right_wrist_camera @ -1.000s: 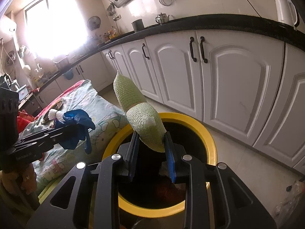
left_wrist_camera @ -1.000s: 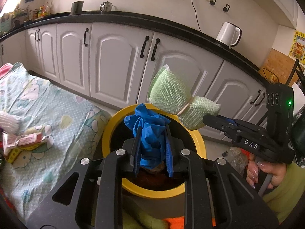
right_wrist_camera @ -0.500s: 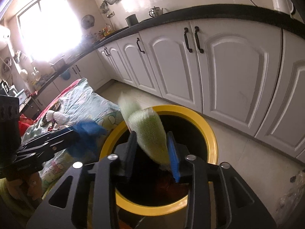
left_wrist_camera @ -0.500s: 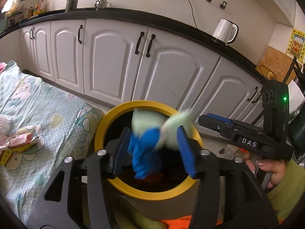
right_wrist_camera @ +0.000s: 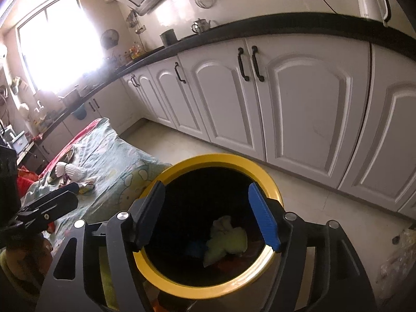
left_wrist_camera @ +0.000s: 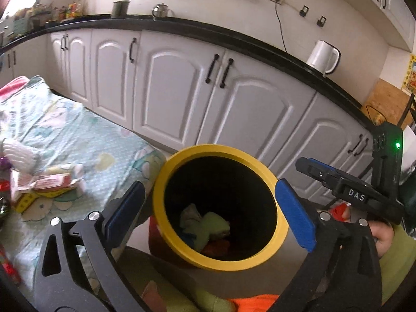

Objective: Collect trash
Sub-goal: 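Move both open tools back over the blanket toward the candy wrappers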

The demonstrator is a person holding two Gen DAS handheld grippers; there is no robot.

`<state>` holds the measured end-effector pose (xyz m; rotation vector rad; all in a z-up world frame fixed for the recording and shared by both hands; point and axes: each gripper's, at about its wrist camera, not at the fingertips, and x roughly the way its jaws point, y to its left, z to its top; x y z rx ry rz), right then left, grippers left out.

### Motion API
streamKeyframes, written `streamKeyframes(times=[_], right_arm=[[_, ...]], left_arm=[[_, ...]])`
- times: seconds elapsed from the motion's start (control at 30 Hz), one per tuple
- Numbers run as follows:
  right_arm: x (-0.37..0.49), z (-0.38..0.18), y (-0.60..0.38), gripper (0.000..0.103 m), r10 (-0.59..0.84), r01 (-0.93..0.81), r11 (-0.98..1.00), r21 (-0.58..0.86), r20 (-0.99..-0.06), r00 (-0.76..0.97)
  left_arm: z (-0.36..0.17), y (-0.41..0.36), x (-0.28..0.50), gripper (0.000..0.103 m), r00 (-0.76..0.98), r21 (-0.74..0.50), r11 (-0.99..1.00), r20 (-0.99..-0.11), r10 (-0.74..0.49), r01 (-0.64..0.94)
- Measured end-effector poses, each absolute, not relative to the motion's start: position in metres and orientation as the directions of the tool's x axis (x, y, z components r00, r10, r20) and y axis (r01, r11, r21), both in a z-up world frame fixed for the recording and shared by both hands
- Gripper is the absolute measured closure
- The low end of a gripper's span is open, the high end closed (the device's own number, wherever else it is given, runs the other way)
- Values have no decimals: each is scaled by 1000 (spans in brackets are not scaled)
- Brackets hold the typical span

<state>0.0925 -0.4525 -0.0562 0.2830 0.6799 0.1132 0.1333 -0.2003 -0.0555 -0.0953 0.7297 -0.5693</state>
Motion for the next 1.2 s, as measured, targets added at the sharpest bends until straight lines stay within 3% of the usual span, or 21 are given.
streamKeyframes(times=[0.8,1.2], right_arm=[[91,-26,-378,23,258,-186,965,185,-537,803],[101,-9,-323,22,341,-305,939,159,-532,775]], left_arm=[[-28,-144,111,11,762,-161,936,-545,-349,313],[-16,-104,100,11,817,-154,960,-503,-280,234]])
